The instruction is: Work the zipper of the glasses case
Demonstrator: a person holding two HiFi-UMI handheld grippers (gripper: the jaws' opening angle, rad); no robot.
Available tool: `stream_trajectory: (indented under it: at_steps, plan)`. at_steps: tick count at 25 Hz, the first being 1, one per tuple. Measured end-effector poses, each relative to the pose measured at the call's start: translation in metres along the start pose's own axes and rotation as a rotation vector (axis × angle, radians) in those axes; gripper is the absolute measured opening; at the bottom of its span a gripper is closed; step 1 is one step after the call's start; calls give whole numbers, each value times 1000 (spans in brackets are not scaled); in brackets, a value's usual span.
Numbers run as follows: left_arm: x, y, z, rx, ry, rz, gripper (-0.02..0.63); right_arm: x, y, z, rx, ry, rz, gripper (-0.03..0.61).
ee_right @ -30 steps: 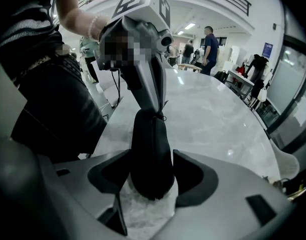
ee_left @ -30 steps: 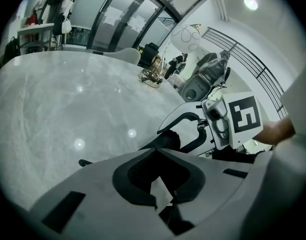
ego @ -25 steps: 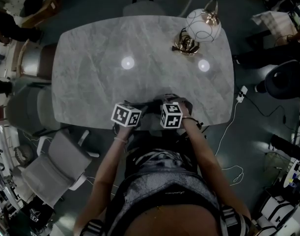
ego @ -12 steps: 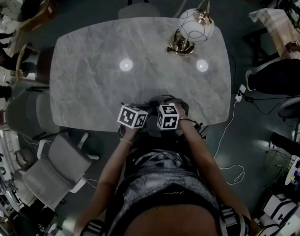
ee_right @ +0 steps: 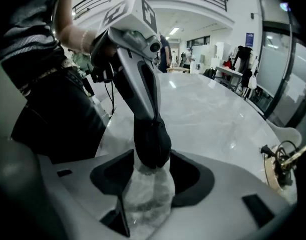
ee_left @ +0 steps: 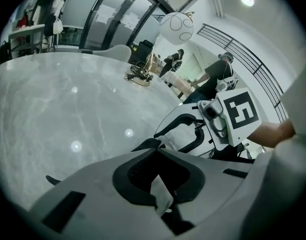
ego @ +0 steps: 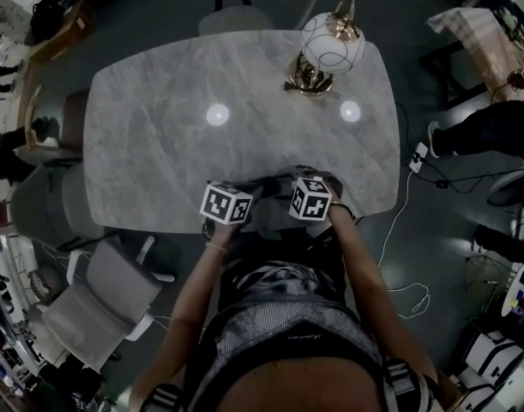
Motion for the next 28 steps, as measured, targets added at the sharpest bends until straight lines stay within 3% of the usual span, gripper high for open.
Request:
stream_trajectory:
  at_steps: [1,6,13,18,23,25,28]
  plan:
    - [0,1,0,-2,3,2,6,-1,0,0,17,-13,-9,249]
    - [4,5,-5,-10,14,-7,6,0,-2,-1,35,-29,-24,241]
    - [25,16,-30,-72,65,-104,6,-1,0,-2,20,-34,-25,241]
    - [27,16,-41,-53,-29,-53,5,1,-4,-4,53,-49,-80,244]
    - [21,14,-29,-42,-21,-64,6,0,-6,-8,18,-71,-64,242]
    - [16,14,-15,-13,10,-108,6,-2,-5,-8,12,-79,-57,242]
    - [11,16,8,27,48,-265,8,-2,-4,-8,11,-85,-60,242]
Point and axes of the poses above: the fingertips, and each gripper's own axes: z backward along the fingers, x to its right, y out of its top, the point moved 10 cm from there along z, backward along the fingers, and after that the axes turned 7 degrees about z, right-handed, at the moved point
